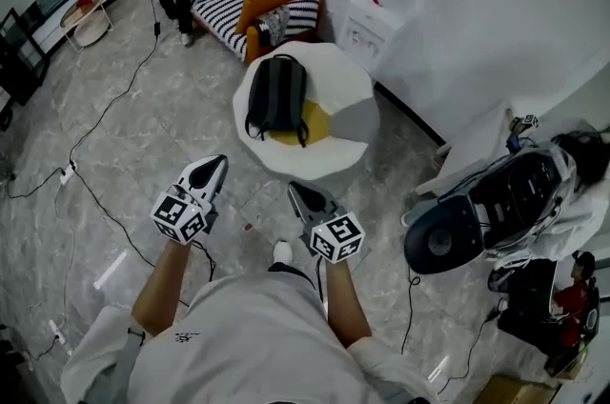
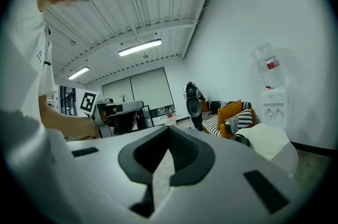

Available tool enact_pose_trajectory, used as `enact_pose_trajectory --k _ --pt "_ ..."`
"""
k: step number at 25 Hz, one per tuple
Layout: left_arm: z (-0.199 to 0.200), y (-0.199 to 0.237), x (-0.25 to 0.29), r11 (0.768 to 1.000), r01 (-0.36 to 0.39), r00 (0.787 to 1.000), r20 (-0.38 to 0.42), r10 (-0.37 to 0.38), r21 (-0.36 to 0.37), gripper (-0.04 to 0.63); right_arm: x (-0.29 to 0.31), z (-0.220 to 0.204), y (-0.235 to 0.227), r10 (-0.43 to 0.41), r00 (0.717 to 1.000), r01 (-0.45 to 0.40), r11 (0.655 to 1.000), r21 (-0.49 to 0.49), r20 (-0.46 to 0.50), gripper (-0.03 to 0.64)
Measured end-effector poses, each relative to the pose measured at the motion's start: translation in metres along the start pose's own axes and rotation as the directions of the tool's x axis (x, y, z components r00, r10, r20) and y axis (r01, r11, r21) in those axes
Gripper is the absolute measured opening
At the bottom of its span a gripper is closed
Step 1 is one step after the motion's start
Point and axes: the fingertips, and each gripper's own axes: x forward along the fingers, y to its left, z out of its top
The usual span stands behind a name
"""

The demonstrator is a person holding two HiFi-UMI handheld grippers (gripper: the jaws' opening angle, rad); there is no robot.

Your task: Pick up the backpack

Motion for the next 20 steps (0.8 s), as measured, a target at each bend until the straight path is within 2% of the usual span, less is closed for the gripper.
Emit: enact_pose_trajectory --k 10,20 --pt "-0.004 0.014 0.058 0.999 -0.051 0.999 -0.017 0.050 -0.001 0.002 0.021 0.017 -0.061 0.065 0.998 -0.065 0.998 -0.003 -0.001 0.006" --pt "-0.019 0.021 0.098 0.993 -0.117 0.993 -0.023 0.117 -0.009 0.002 0.024 0.013 -0.114 0.074 0.997 -0.074 0.997 0.004 -0.029 0.006"
